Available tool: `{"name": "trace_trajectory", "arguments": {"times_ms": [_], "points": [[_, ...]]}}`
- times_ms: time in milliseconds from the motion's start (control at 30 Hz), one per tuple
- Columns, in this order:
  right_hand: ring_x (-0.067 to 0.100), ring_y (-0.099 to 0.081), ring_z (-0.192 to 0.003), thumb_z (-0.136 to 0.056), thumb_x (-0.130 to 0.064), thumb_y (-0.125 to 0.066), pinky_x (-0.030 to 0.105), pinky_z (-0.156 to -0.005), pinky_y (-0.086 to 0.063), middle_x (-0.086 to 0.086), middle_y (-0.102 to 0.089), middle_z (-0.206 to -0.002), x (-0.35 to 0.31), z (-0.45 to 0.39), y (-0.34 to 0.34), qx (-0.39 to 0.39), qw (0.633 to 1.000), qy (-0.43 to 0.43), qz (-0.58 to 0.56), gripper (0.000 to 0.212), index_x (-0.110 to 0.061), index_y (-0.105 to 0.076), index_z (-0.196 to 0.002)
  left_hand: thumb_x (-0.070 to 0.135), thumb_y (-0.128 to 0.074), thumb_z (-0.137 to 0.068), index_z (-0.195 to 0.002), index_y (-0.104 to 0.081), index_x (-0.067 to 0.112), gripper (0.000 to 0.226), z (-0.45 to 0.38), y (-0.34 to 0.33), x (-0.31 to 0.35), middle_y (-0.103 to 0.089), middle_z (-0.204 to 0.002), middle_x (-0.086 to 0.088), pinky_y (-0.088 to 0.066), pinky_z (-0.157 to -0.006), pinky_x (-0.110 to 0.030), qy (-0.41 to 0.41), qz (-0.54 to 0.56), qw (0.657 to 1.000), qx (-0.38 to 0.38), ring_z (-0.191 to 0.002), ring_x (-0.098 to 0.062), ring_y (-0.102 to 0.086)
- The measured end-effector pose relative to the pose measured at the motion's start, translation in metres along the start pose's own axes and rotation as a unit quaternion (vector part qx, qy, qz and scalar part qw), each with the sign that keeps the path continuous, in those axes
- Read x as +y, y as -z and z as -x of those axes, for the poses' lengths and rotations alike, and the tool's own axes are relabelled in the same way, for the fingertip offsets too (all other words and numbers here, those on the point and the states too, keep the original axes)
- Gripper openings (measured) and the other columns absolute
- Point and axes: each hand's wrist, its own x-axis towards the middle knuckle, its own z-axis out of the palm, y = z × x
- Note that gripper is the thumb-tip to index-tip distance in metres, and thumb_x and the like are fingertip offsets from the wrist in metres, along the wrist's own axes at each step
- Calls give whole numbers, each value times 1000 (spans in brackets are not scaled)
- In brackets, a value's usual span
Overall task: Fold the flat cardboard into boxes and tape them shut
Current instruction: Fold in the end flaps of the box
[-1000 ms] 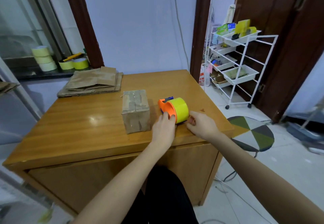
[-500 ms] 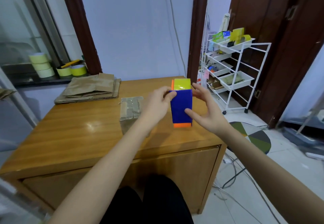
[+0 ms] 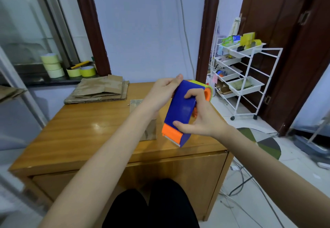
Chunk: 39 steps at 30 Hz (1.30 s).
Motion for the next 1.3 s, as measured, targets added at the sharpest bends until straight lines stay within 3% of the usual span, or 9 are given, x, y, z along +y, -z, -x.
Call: {"name": "trace_trajectory", "arguments": {"times_ms": [167,300,467,600,667,800,900,1100,1300], "points": [[-12,-50,-96,-67,-38,-74,13,-73,-47,-28,-37,-111,3,-2,-15,115,991,-47,-44,61,-32,-31,-111,27,-34,-104,-96,-63,12,34,10,17,-11,-63,-86,2,-44,-73,-22,14,15,992,122,-82,-10,-59],[-23,-44,-95,-69,-16,-81,4,-74,-42,-18,-29,-110,6,-8,-18,172,977,-98,-73,70,-20,-24,-110,14,-37,-101,-93,-62,12,26,35,33,-33,-62,-87,5,-44,-64,-12,-17,20,976,215,-80,-4,-57],[-24,-43,-93,-78,1,-74,3,-75,-41,-18,-28,-114,6,-15,-29,228,960,-116,-117,71,-13,-23,-125,28,-40,-102,-115,-53,12,24,54,29,-55,-63,-105,-6,-52,-68,-23,126,84,973,172,-86,-17,-64],[-25,-45,-91,-79,10,-68,3,-76,-41,-17,-29,-112,-1,-19,-42,254,951,-113,-136,70,0,-22,-131,39,-41,-100,-105,-57,14,30,61,17,-61,-68,-99,-13,-55,-68,-30,219,246,935,131,-77,-21,-68],[-22,-46,-94,-77,6,-72,5,-78,-41,-15,-29,-114,-2,-22,-47,266,948,-112,-136,72,0,-23,-130,42,-42,-99,-107,-57,16,31,61,15,-63,-71,-94,-10,-55,-67,-32,226,305,915,135,-77,-21,-71],[6,-51,-104,-71,-27,-71,21,-83,-48,2,-33,-126,-5,-24,-54,283,940,-116,-154,73,-17,-25,-127,40,-46,-98,-116,-59,15,33,60,11,-65,-73,-88,-4,-51,-56,-24,206,350,896,181,-69,-12,-71],[10,-52,-105,-71,-28,-71,24,-83,-49,2,-33,-126,-4,-25,-58,296,934,-121,-157,73,-17,-25,-126,38,-50,-97,-106,-62,16,27,61,9,-65,-72,-81,-2,-50,-56,-24,189,346,896,203,-66,-11,-69],[-8,-53,-93,-73,-16,-70,15,-75,-48,-5,-35,-120,-4,-24,-67,305,926,-125,-186,68,-18,-25,-125,34,-51,-98,-87,-63,20,22,63,6,-69,-69,-71,2,-49,-59,-23,155,289,918,225,-62,-9,-62],[-13,-49,-93,-71,-18,-72,11,-74,-46,-8,-33,-117,-10,-24,-74,324,918,-120,-195,68,-15,-27,-122,25,-45,-101,-91,-61,6,27,63,2,-74,-61,-71,-2,-43,-50,-17,82,157,944,277,-56,-6,-54]]}}
